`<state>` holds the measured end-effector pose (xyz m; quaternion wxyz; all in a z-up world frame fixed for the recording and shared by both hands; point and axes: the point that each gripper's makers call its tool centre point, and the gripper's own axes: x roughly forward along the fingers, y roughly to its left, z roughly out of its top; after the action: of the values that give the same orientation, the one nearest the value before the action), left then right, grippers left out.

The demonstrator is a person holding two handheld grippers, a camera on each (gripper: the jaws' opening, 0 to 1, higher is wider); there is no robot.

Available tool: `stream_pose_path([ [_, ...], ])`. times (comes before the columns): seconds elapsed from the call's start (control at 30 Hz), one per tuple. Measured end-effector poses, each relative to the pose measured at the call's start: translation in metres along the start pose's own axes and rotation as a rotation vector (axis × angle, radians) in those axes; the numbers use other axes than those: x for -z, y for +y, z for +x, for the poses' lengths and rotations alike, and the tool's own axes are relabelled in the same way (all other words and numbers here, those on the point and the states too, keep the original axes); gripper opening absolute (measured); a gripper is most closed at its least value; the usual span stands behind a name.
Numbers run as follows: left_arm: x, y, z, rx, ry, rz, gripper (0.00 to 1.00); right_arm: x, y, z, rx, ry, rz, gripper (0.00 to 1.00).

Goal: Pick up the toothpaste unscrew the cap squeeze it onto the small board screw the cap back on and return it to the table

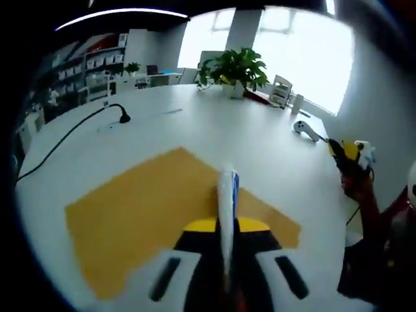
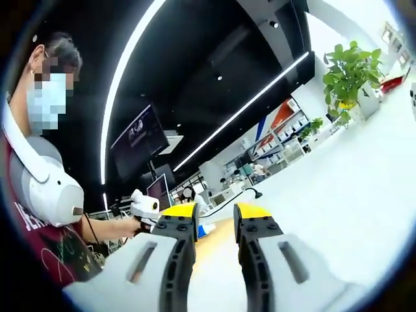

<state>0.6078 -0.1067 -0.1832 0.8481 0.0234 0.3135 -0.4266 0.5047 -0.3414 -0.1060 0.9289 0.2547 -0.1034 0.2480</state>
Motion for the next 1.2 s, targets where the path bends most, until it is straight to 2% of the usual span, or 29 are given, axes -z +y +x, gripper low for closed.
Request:
stream_pose_path([
  [0.1,0.003,-0.002,-0.006,0.017,-0.015,-0.03,0.07,0.001,0.006,0.005,-0.01,0.01,0.002,0.23],
  [0.13,-0.001,-0.004,-0.009,0.039,-0.052,0.015,0.07,0.001,0.008,0.007,-0.016,0.012,0.002,0.23],
  [0.17,-0.003,-0.005,-0.011,0.038,-0.077,0.023,0.07,0.002,0.012,0.011,-0.027,0.015,0.003,0.23],
  [0.33,-0.019,-0.011,-0.035,0.062,-0.218,0.01,0.07,0.014,0.035,0.033,-0.11,0.052,0.044,0.23],
  [0.37,-0.021,-0.013,-0.039,0.068,-0.23,0.014,0.07,0.016,0.038,0.035,-0.121,0.059,0.052,0.23],
  [0.47,-0.034,-0.018,-0.057,0.1,-0.325,0.006,0.07,0.029,0.06,0.054,-0.19,0.113,0.064,0.23],
  [0.67,-0.047,-0.032,-0.093,0.181,-0.502,0.008,0.07,0.045,0.109,0.09,-0.342,0.2,0.093,0.24],
  [0.77,-0.047,-0.036,-0.11,0.225,-0.583,-0.027,0.07,0.051,0.125,0.103,-0.363,0.21,0.057,0.23],
  [0.87,-0.046,-0.042,-0.125,0.246,-0.658,-0.032,0.07,0.058,0.154,0.118,-0.452,0.218,0.11,0.24],
  [0.93,-0.044,-0.049,-0.134,0.26,-0.696,-0.018,0.07,0.065,0.169,0.126,-0.492,0.244,0.145,0.24],
  [1.0,-0.038,-0.057,-0.142,0.271,-0.722,-0.01,0.07,0.075,0.184,0.133,-0.53,0.292,0.107,0.25],
  [1.1,-0.031,-0.067,-0.152,0.273,-0.763,0.007,0.07,0.078,0.213,0.139,-0.627,0.3,0.118,0.25],
  [1.17,-0.03,-0.069,-0.162,0.251,-0.833,0.057,0.07,0.082,0.232,0.14,-0.692,0.323,0.147,0.24],
  [1.2,-0.029,-0.07,-0.165,0.255,-0.853,0.053,0.07,0.084,0.238,0.141,-0.713,0.329,0.132,0.24],
])
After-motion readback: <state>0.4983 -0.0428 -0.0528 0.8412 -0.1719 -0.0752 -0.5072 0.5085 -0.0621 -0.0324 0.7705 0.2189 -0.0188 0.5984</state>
